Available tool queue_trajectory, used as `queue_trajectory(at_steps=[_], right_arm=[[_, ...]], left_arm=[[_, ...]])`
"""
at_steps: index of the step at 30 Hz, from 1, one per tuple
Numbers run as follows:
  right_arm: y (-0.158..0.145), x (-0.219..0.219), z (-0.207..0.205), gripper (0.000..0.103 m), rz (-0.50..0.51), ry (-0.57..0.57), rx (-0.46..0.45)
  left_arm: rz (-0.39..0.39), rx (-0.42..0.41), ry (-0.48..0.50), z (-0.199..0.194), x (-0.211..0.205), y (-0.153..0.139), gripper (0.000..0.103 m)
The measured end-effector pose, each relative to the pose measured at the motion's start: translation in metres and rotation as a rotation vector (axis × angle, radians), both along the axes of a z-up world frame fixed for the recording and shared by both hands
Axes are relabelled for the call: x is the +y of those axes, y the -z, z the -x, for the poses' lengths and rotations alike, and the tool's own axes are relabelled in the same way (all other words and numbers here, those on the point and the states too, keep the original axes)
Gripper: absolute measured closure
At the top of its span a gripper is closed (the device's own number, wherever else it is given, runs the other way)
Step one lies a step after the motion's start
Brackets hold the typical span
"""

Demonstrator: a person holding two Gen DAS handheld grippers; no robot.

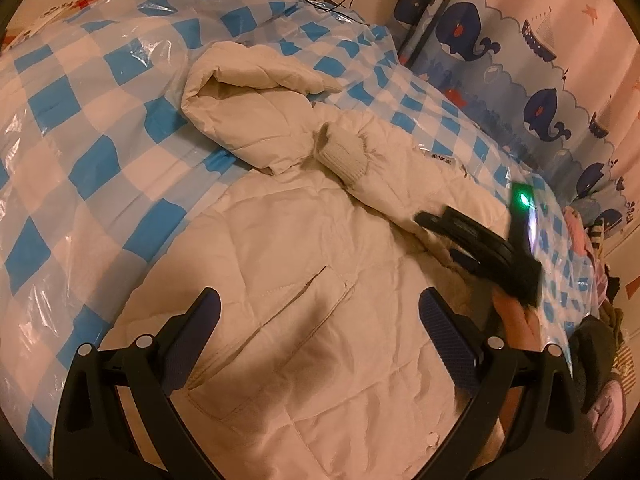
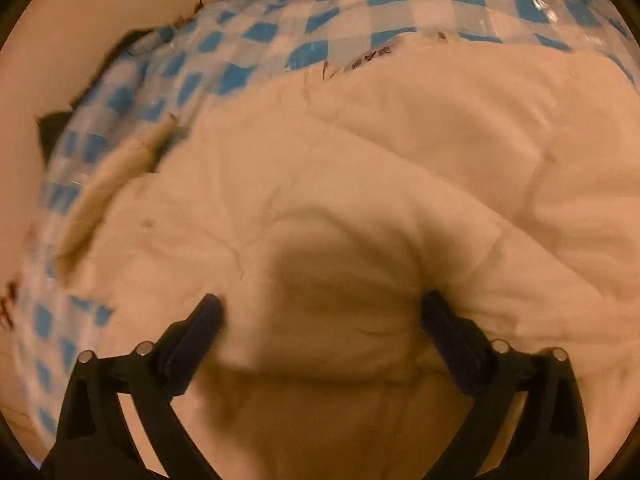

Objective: Fold large clothes
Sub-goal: 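Lay the sleeve across the coat front and open the right tool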

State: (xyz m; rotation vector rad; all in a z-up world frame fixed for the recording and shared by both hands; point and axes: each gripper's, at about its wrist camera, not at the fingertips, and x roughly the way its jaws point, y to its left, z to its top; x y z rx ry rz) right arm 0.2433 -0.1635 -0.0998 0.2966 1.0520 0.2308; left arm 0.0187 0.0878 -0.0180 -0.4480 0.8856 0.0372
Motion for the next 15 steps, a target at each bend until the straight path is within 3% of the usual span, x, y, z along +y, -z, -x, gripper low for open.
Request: queue_trajectory(at_steps=[3,8,12,15], right_arm=[[-0.015,-0.003,0.009,0.006,-0.097,-0.017,-0.011],[-0.052,-0.038,0.111,0.006,-0.236,-0.051,-0.111],[-0.037,-0.080,0.188,0.006,-0.239,0.053,-0.100],[-0.014,-0.115,0.219,0.007,-0.368,0.138,-0.108]], left_arm=[[-0.021,0.005,0.007,-0.001,-0.004,0.001,0.007],[-0.047,0.001,0.021,-0.001,-0.009,0.000,0.008],[-0.131,-0.014,0.020,0.000,-0.016,-0.004,0.008],[-0.222,-0.049,0.045,-0.003,-0.026,-0.017,0.007]])
